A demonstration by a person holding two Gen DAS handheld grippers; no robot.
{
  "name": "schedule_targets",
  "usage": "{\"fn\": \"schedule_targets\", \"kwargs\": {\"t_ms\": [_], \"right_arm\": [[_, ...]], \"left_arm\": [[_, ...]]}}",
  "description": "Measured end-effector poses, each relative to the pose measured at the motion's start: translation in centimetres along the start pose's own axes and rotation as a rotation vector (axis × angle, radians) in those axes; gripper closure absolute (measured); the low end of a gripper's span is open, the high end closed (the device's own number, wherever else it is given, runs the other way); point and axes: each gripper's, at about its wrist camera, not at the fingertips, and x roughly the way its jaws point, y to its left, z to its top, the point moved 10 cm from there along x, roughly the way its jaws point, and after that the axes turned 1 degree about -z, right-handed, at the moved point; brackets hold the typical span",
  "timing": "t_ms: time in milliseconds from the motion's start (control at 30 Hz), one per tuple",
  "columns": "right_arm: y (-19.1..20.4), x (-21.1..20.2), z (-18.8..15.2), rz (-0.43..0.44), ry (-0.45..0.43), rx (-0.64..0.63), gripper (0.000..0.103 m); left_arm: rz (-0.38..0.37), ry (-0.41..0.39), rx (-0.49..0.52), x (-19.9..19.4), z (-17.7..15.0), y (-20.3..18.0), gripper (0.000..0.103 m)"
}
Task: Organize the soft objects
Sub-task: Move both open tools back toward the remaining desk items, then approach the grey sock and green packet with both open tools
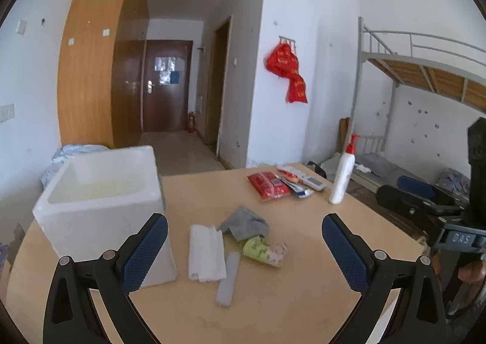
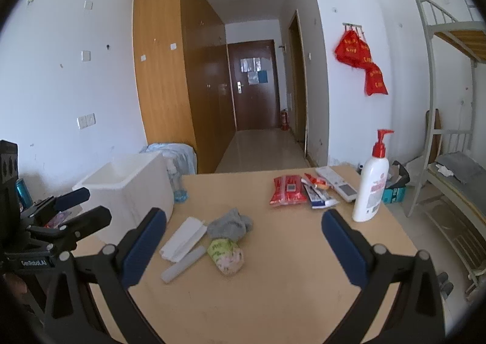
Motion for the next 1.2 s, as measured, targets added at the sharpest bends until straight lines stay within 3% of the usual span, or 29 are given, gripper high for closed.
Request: {"fn": "schedule_targets", "kwargs": {"t_ms": [633, 1067, 1200], "right_arm": [[-0.3, 2.3, -4.6, 0.020, 0.129, 0.016, 0.000], [-1.4, 4.3, -5.9, 0.026, 0.188, 0.050, 0.000], [-2.1, 4.8, -6.2, 0.018, 0.195, 0.058, 0.000]], "left_arm": [[-0.095, 0.066, 0.013, 1.1, -4.2, -1.3, 0.001], [-0.110, 0.171, -0.075, 4.9, -5.5, -0.5, 0.002], [-0.084, 0.188, -0.077, 6.6, -5.6, -0.4, 0.002]]}}
